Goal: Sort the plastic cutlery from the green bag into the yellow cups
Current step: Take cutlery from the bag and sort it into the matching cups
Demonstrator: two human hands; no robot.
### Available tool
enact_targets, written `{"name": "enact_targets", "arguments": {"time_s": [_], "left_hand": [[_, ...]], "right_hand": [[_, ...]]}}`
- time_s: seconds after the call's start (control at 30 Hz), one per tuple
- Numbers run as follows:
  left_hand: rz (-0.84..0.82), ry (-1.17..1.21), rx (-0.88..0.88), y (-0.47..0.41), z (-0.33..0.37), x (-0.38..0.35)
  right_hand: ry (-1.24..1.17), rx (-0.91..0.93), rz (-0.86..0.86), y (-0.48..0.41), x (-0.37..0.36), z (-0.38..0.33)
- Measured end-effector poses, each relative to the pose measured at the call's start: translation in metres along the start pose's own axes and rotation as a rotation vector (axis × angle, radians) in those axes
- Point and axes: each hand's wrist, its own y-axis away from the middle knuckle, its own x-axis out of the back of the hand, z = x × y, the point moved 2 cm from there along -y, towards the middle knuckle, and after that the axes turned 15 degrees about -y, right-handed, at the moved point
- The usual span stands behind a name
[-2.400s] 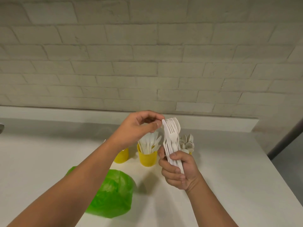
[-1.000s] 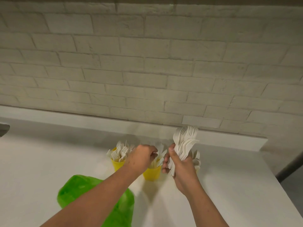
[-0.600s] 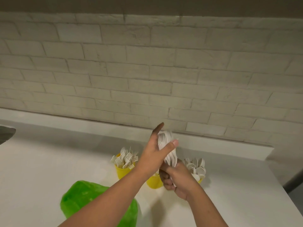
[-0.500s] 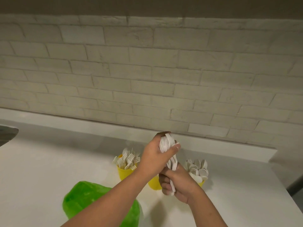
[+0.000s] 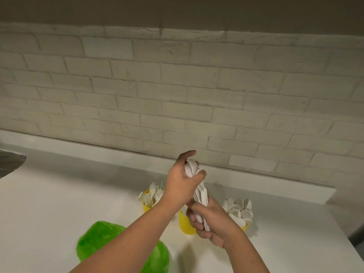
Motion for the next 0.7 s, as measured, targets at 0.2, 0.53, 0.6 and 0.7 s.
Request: {"name": "enact_targets", "arguments": {"time_s": [0.2, 0.53, 0.6, 0.7], "left_hand": [[-0.154, 0.286, 0.082, 0.013, -0.008, 0.001], [-0.531, 0.361, 0.36, 0.053, -0.017, -0.006], [-0.47, 0.398, 0.393, 0.054, -0.023, -0.011], [-0.401, 0.458, 0.418, 0.053, -0.031, -0.016]], "right_hand": [[-0.019, 0.051, 0.078, 0.0, 0.0, 0.003], [-0.12, -0.095, -0.103, 0.016, 0.004, -0.006], [-0.177, -0.095, -0.127, 0.017, 0.005, -0.006], [-0.078, -0.037, 0.007, 0.017, 0.003, -0.003]]}}
